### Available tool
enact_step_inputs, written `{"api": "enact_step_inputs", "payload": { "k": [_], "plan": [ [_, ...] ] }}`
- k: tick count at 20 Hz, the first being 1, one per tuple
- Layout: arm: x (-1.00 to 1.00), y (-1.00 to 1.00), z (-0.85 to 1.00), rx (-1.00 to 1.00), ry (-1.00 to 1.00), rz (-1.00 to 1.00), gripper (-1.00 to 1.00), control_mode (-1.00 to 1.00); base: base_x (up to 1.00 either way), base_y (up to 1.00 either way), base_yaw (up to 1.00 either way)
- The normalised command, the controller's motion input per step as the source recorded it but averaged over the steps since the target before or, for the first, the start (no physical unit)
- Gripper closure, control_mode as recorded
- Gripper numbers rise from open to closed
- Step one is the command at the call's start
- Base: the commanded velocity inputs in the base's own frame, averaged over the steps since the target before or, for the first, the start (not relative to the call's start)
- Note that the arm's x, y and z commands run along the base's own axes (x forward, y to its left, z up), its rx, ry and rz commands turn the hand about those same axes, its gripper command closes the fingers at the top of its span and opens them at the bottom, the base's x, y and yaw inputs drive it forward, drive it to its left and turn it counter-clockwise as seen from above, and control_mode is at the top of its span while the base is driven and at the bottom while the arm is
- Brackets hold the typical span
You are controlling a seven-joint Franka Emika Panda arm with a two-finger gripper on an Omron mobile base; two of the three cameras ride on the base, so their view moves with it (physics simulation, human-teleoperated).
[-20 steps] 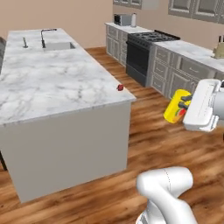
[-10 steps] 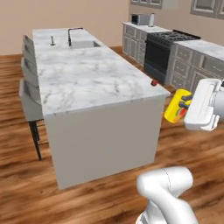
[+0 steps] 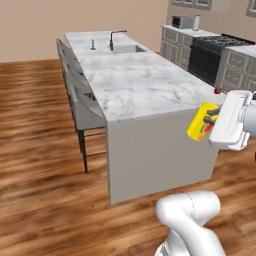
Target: Open the cabinet directly in front. Then move the liquor and the cup to the dining counter with the candle on it.
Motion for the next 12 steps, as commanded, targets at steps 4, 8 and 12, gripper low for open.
{"api": "enact_step_inputs", "payload": {
  "k": [4, 8, 12],
  "plan": [
    [0.00, 0.00, 0.00, 0.00, 0.00, 0.00, 1.00, 1.00, 0.05, 1.00, 0.14],
    [0.00, 0.00, 0.00, 0.00, 0.00, 0.00, 1.00, 1.00, 0.11, 1.00, 0.18],
    [0.00, 0.00, 0.00, 0.00, 0.00, 0.00, 1.00, 1.00, 0.19, 1.00, 0.23]
  ]
}}
